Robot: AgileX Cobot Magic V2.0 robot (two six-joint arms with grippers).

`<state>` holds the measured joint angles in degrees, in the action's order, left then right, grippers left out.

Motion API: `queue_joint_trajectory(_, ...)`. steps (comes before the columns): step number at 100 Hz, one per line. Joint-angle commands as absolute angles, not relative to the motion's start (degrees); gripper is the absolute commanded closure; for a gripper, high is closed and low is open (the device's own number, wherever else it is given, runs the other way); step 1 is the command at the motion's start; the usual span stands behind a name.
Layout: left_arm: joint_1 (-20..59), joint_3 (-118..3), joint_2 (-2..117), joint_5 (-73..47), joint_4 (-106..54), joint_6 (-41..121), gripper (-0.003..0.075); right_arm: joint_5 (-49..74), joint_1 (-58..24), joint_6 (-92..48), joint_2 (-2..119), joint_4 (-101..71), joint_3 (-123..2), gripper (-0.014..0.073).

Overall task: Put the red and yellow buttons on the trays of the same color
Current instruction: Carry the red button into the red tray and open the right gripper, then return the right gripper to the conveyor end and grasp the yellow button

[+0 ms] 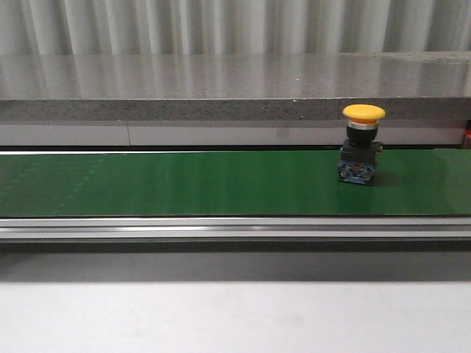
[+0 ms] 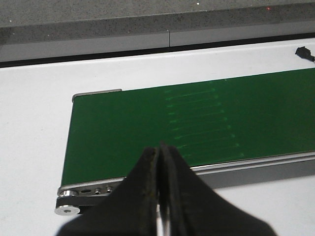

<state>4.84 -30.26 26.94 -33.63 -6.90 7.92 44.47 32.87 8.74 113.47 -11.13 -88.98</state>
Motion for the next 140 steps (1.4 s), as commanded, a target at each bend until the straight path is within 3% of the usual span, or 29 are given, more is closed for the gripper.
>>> queue_joint_trajectory(1,5.4,-31.7,27.2,-29.6,-7.7,7.5,0.0740,43.1,33.2,8.7,111.5,-11.9,-90.9,0.0278)
queue_joint_trajectory(19,5.4,-31.7,27.2,-29.6,-7.7,7.5,0.0740,43.7,33.2,8.7,112.4,-12.0,-90.9,0.0255)
queue_joint_trajectory(36,5.4,-31.7,27.2,-29.6,-7.7,7.5,0.0740,43.7,33.2,8.7,112.3,-12.0,-90.9,0.0070)
queue_joint_trajectory(68,5.4,-31.7,27.2,-29.6,-7.7,7.5,0.0740,44.3,33.1,6.5,104.9,-11.7,-90.4,0.0073)
queue_joint_trajectory(100,5.4,-31.7,27.2,-29.6,-7.7,7.5,0.0740,42.8,30.2,4.0,89.2,-11.7,-80.7,0.0073)
queue_joint_trajectory(140,5.4,-31.7,27.2,-29.6,-7.7,7.5,0.0740,52.9,19.2,3.9,77.4,-11.6,-74.0,0.0073)
